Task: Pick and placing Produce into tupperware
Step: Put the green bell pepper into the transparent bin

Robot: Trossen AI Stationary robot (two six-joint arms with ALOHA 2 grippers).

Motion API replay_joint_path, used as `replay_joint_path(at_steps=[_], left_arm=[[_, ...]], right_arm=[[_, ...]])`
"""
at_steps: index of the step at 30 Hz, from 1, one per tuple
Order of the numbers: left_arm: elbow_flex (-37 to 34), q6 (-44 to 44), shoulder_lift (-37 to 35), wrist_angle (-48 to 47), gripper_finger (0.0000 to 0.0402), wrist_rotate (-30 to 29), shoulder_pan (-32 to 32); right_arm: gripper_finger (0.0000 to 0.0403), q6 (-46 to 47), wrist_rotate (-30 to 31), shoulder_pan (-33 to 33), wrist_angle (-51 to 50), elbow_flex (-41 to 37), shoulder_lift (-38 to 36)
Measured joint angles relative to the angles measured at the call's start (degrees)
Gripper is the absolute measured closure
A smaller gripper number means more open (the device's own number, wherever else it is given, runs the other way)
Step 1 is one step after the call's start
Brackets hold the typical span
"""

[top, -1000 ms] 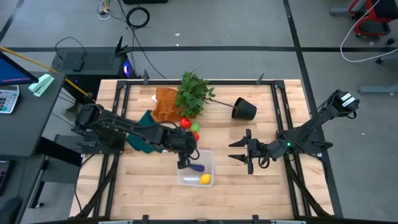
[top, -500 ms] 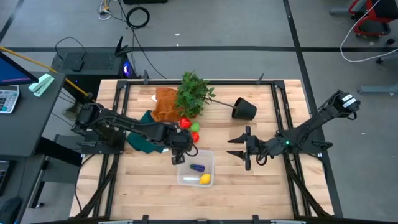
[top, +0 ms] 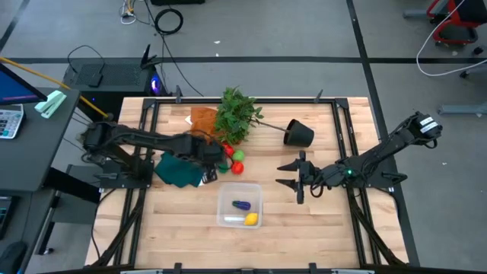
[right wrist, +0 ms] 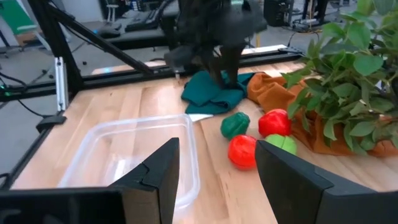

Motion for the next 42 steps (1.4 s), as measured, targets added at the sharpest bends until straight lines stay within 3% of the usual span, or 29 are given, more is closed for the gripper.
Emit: replay_joint_path(at_steps=[6, 12, 22, 30, 34, 42], left_arm=[[-5.3, -3.5, -7.6, 9.1, 0.0289, 1.0, 3.2], [-6.9, -4.7, -8.4, 17.5, 0.0284, 9.1, 4.2], [-6.9, 4.7, -4.7, 18.8, 0.0269, 9.5, 3.3], [-6.9, 3.2, -3.7, 17.9, 0.0206, 9.8, 5.8], [-6.9, 2.8, -3.7, 18.1, 0.0180, 13.7, 7.3], [-6.9, 7.1, -3.7, 18.0, 0.0174, 15.2, 8.6]], right_arm=[[0.0235, 0.1, 0.0, -0.8, -0.3, 0.0, 0.0], [0.0235, 0.2, -1.5, -2.4, -2.0, 0.0, 0.0], [0.0233, 0.8, -6.6, -6.0, -3.4, 0.0, 0.0], [0.0216, 0.5, -6.6, -7.1, -4.4, 0.0, 0.0], [0.0210, 0.4, -6.6, -7.5, -4.9, 0.0, 0.0], [0.0208, 0.2, -6.6, -8.8, -6.2, 0.0, 0.0]])
